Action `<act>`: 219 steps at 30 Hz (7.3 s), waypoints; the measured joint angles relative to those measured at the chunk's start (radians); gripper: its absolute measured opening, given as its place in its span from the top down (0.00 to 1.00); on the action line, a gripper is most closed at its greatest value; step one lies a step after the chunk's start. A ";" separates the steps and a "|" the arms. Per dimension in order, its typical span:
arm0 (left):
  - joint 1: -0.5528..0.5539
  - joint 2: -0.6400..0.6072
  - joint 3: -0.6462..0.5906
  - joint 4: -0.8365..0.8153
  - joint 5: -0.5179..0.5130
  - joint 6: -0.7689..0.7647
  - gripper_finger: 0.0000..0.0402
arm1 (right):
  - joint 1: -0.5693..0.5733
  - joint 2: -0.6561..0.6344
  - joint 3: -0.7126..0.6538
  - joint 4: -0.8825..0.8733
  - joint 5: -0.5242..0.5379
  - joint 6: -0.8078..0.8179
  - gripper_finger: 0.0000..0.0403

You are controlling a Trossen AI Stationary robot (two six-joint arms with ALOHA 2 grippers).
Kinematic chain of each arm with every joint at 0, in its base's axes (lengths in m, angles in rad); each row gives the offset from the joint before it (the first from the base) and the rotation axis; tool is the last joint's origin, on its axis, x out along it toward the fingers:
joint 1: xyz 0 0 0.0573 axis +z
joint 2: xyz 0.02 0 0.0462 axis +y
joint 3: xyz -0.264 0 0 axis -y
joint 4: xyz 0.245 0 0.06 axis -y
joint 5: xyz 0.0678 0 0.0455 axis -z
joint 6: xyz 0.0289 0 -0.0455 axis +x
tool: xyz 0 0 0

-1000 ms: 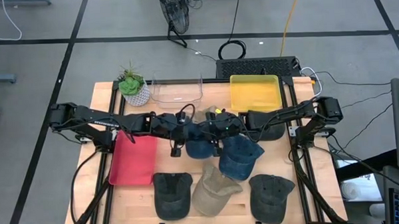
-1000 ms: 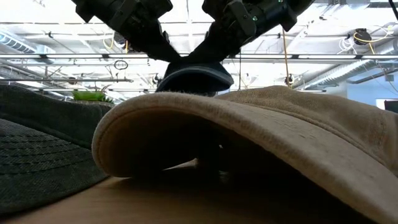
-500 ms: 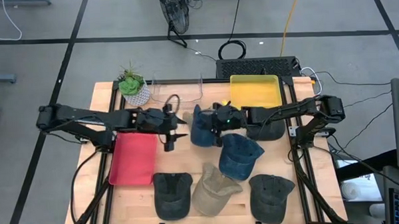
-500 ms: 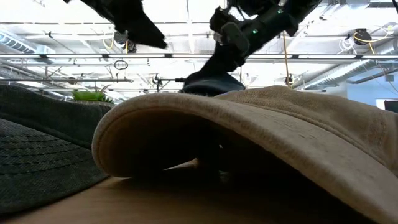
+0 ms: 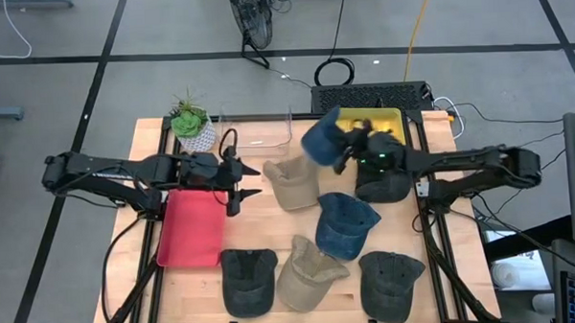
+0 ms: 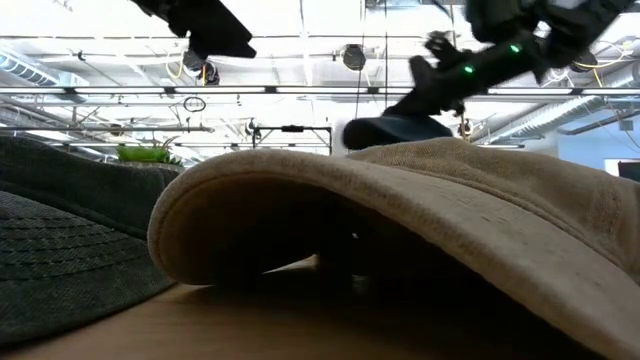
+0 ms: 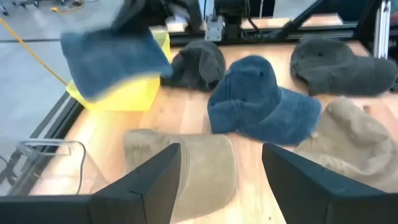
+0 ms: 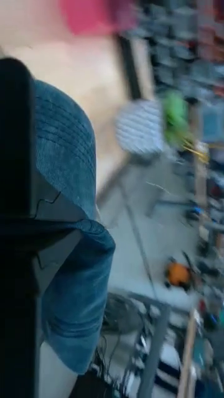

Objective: Pick & Place hat
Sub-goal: Put the left blue cap into the yellow bin, then put the top brown cap into the transparent bin

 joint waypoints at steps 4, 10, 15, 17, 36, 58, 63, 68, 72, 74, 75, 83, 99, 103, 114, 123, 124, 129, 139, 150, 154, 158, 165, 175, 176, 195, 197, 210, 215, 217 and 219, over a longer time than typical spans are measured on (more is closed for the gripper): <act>0.001 0.012 0.001 0.015 -0.001 0.002 0.40 | -0.092 -0.081 -0.196 0.232 0.041 0.063 1.00; 0.001 0.048 0.000 0.064 0.000 0.005 0.40 | -0.195 -0.111 -0.421 0.549 0.104 0.114 1.00; 0.001 0.101 0.000 0.127 0.001 0.020 0.40 | -0.243 -0.107 -0.476 0.560 0.103 0.131 1.00; 0.001 0.129 0.000 0.160 0.001 0.022 0.40 | -0.262 -0.102 -0.483 0.556 0.103 0.129 1.00; 0.005 0.164 0.000 0.206 0.001 0.054 0.40 | -0.374 -0.021 -0.487 0.554 -0.005 0.131 1.00; 0.005 0.164 0.000 0.211 -0.007 0.064 0.40 | -0.374 0.092 -0.488 0.563 0.054 0.158 0.96; 0.005 0.164 0.000 0.211 -0.024 0.057 0.40 | -0.374 0.092 -0.488 0.545 0.111 0.158 0.86; 0.005 0.164 0.000 0.211 -0.025 0.057 0.40 | -0.374 0.092 -0.488 0.556 0.129 0.158 0.75; 0.005 0.164 0.000 0.211 -0.025 0.054 0.40 | -0.370 0.092 -0.488 0.610 0.119 0.158 0.70; 0.005 0.164 0.000 0.211 -0.025 0.054 0.40 | -0.361 0.091 -0.487 0.649 0.082 0.157 0.69; 0.005 0.164 0.000 0.211 -0.025 0.054 0.40 | -0.351 0.091 -0.481 0.662 0.063 0.158 0.69; 0.005 0.164 0.000 0.218 -0.026 0.064 0.40 | -0.263 0.093 -0.301 0.347 0.019 0.170 0.72; 0.015 0.163 0.000 0.227 -0.026 0.065 0.40 | -0.340 0.295 0.132 -0.265 -0.195 0.325 0.74; 0.015 0.163 0.000 0.188 -0.025 0.049 0.40 | -0.348 0.364 0.131 -0.301 -0.199 0.328 0.74; 0.015 0.163 0.000 0.159 -0.026 0.048 0.40 | -0.397 0.418 0.133 -0.365 -0.259 0.336 0.74; 0.015 0.163 0.000 0.158 -0.025 0.051 0.40 | -0.406 0.409 0.133 -0.396 -0.210 0.314 0.74; 0.015 0.163 0.000 0.158 -0.026 0.051 0.40 | -0.406 0.409 0.133 -0.389 -0.210 0.314 0.74; 0.015 0.163 0.000 0.158 -0.025 0.049 0.40 | -0.405 0.394 0.131 -0.366 -0.214 0.302 0.74; 0.015 0.163 0.000 0.157 -0.025 0.047 0.40 | -0.390 0.281 0.131 -0.389 -0.242 0.311 0.74; 0.015 0.163 0.000 0.154 -0.025 0.037 0.40 | -0.305 0.120 0.130 -0.388 -0.267 0.274 0.74; 0.015 0.163 0.000 0.151 -0.022 0.004 0.40 | -0.242 0.026 0.130 -0.386 -0.351 0.221 0.74; 0.015 0.163 0.000 0.102 -0.008 0.007 0.40 | -0.134 -0.049 0.131 -0.374 -0.431 0.178 0.74; 0.021 0.155 0.000 0.071 -0.008 0.024 0.40 | 0.085 -0.095 0.131 -0.401 -0.298 0.117 0.74; 0.010 0.148 0.001 0.057 -0.006 -0.003 0.40 | 0.361 -0.074 0.131 -0.564 -0.175 0.216 0.74; 0.006 0.149 0.001 0.050 -0.006 -0.003 0.40 | 0.386 -0.068 0.131 -0.580 -0.161 0.229 0.74; -0.027 0.149 0.001 -0.070 0.045 -0.027 0.40 | 0.531 -0.017 0.131 -0.800 -0.085 0.436 0.74; -0.027 0.149 0.001 -0.082 0.073 -0.034 0.40 | 0.532 -0.017 0.131 -0.810 -0.135 0.471 0.74; -0.017 0.148 0.002 -0.135 0.114 -0.028 0.40 | 0.698 0.114 0.133 -0.616 -0.155 0.586 0.78; -0.005 0.132 0.004 -0.130 0.114 0.012 0.40 | 0.717 0.169 0.160 -0.718 -0.108 0.621 0.78; 0.000 0.126 0.004 -0.131 0.114 0.005 0.40 | 0.717 0.173 0.162 -0.725 -0.109 0.621 0.77; 0.005 0.126 0.004 -0.134 0.114 -0.006 0.40 | 0.717 0.166 0.162 -0.729 -0.108 0.621 0.74</act>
